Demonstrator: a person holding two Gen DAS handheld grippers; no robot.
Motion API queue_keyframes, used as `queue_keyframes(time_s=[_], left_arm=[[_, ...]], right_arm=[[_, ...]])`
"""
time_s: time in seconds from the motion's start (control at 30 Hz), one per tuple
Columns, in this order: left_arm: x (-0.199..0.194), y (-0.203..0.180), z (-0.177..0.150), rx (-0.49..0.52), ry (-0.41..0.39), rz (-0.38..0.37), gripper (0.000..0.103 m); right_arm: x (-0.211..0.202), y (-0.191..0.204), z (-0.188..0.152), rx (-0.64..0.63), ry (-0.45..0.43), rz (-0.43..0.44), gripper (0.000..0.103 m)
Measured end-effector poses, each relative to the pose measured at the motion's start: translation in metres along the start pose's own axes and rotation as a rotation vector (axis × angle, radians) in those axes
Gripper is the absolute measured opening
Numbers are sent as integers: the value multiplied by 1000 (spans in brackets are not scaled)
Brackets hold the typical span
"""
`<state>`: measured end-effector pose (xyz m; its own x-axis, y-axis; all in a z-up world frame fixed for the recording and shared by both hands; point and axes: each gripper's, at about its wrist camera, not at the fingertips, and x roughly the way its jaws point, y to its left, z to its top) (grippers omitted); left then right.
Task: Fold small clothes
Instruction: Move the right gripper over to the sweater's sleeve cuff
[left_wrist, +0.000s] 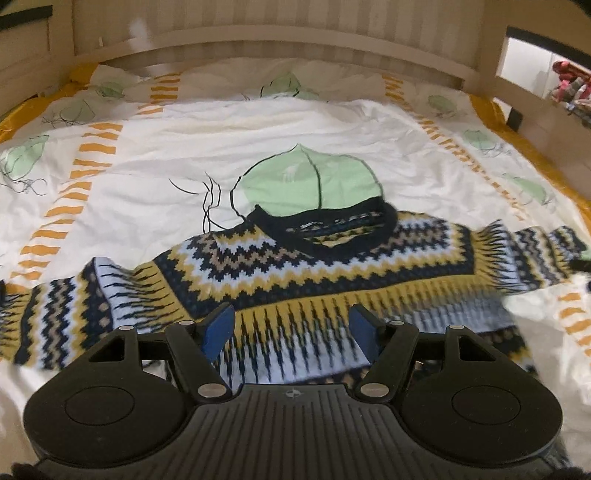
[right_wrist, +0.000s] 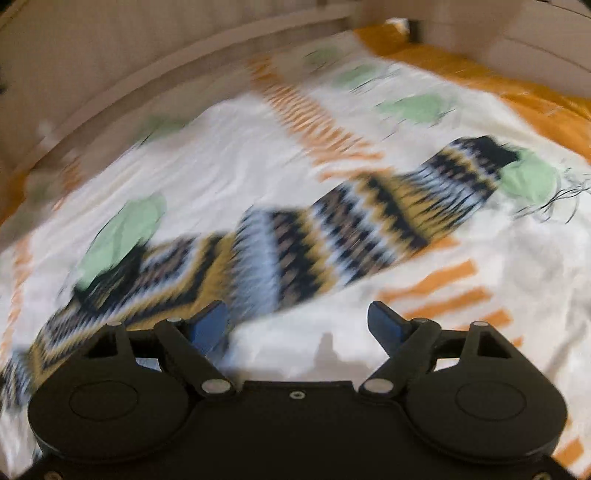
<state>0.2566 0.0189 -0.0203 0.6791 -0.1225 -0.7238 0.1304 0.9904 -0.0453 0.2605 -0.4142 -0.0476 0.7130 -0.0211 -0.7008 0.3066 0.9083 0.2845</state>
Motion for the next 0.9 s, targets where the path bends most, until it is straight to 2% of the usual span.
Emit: queue_keyframes(time_s=[0.1, 0.2, 0.33, 0.4, 0.5, 0.53, 0.6, 0.7, 0.73, 0.77, 0.8, 0.83, 0.9], left_arm=[[27, 7, -5, 6, 14, 17, 67], [54, 15, -14, 6, 50, 35, 67], [80, 25, -25, -4, 123, 40, 67], [86, 26, -29, -10, 125, 36, 69], [87, 21, -31, 0, 121, 21, 84], [88, 19, -33, 14, 125, 12, 92], [93, 12, -39, 70, 136, -1, 101], [94, 5, -40, 113, 150, 14, 103], [94, 6, -38, 107, 166, 7, 102], [95, 7, -36, 105, 180, -3, 102], [97, 10, -33, 100, 193, -19, 101], [96, 13, -32, 88, 196, -31, 101], [96, 19, -30, 46, 186, -45, 100]], right_arm=[[18, -23, 16, 87, -46, -30, 84], [36, -48, 32, 156, -92, -73, 78], [58, -72, 49, 172, -99, -165, 75], [70, -87, 57, 204, -98, -199, 75], [86, -106, 62, 255, -79, -226, 75], [91, -110, 62, 271, -71, -232, 75], [100, -120, 60, 317, -55, -226, 75], [103, -130, 54, 389, -83, -191, 72], [102, -131, 52, 399, -98, -178, 60], [102, -132, 53, 398, -102, -163, 40], [103, -132, 53, 395, -98, -146, 31], [102, -131, 55, 389, -97, -145, 25], [96, -122, 61, 342, -112, -161, 22]])
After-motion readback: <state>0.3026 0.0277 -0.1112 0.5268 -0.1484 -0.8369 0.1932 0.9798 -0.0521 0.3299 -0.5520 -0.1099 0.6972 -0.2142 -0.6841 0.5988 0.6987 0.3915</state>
